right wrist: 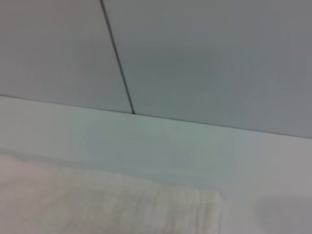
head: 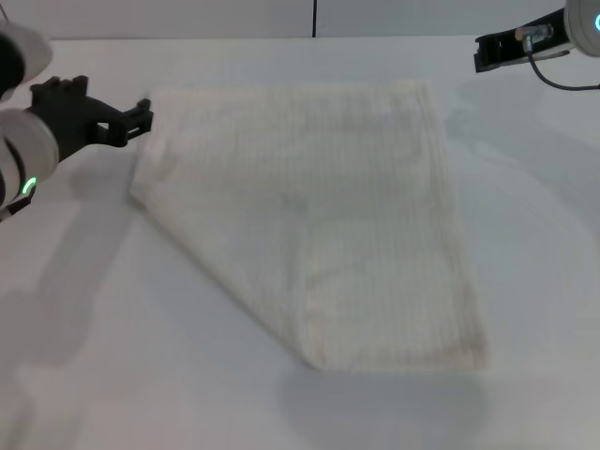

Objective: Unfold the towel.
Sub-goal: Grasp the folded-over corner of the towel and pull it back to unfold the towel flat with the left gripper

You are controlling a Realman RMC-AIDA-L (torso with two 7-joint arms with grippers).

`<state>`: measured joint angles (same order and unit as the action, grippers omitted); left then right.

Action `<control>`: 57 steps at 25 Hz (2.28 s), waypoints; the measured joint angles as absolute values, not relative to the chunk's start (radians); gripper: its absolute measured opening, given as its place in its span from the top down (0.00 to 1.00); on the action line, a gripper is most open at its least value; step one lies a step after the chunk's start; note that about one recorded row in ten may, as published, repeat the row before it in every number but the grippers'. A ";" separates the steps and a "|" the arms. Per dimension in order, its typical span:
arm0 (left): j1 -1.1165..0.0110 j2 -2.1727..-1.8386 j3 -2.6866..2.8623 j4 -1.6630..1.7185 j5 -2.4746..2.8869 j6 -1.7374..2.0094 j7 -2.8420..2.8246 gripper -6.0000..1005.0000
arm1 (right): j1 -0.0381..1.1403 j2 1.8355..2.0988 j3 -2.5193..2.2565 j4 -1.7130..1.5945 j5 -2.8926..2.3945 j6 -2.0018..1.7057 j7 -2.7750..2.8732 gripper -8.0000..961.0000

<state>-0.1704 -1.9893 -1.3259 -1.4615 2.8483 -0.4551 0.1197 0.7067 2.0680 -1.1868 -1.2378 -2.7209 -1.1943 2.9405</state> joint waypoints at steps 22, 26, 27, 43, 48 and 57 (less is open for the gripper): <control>-0.298 -2.066 -1.429 -1.497 2.501 -0.907 0.598 0.23 | 0.999 2.048 -1.138 -0.727 -2.833 -1.039 2.934 0.99; -0.305 -2.066 -1.396 -1.493 2.503 -0.894 0.599 0.23 | 1.007 2.068 -1.151 -0.685 -2.833 -0.998 2.929 0.99; -0.306 -2.066 -1.391 -1.493 2.503 -0.892 0.599 0.23 | 1.011 2.071 -1.157 -0.669 -2.831 -0.986 2.928 0.99; -0.337 -2.069 -1.292 -1.460 2.495 -0.842 0.603 0.25 | 1.031 2.078 -1.184 -0.515 -2.787 -0.881 2.915 0.99; -0.378 -2.070 -1.240 -1.382 2.483 -0.758 0.599 0.25 | 1.038 2.079 -1.186 -0.515 -2.784 -0.890 2.914 0.99; -0.455 -2.073 -1.195 -1.245 2.463 -0.640 0.587 0.26 | 1.040 2.079 -1.193 -0.514 -2.783 -0.897 2.914 0.99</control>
